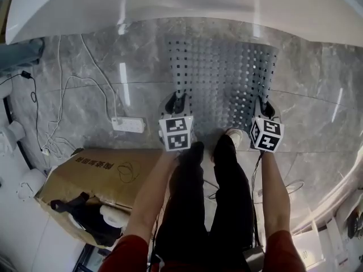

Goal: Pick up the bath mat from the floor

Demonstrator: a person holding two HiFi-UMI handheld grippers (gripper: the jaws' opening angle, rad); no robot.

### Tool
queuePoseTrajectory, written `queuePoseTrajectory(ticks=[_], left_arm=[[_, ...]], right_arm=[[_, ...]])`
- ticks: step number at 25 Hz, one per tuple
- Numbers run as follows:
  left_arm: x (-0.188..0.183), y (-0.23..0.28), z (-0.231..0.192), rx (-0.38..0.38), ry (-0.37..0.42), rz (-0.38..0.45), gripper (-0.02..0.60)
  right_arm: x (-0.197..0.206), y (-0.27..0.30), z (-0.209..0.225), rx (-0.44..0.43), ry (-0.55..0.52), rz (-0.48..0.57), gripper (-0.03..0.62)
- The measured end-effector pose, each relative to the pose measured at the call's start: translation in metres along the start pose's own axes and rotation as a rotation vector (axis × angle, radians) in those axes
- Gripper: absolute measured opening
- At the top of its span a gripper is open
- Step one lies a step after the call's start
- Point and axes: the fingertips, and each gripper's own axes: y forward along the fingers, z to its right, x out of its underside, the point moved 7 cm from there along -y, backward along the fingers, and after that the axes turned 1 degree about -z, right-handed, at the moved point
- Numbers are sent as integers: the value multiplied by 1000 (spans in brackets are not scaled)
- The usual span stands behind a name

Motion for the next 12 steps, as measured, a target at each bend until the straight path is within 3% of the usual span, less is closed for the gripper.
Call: queuePoseTrajectory(ticks=[12], left_arm=[[-73,-159,-11,-25,-21,75,126]], right_arm=[[-87,-139,-38,-6,-20,65,57]])
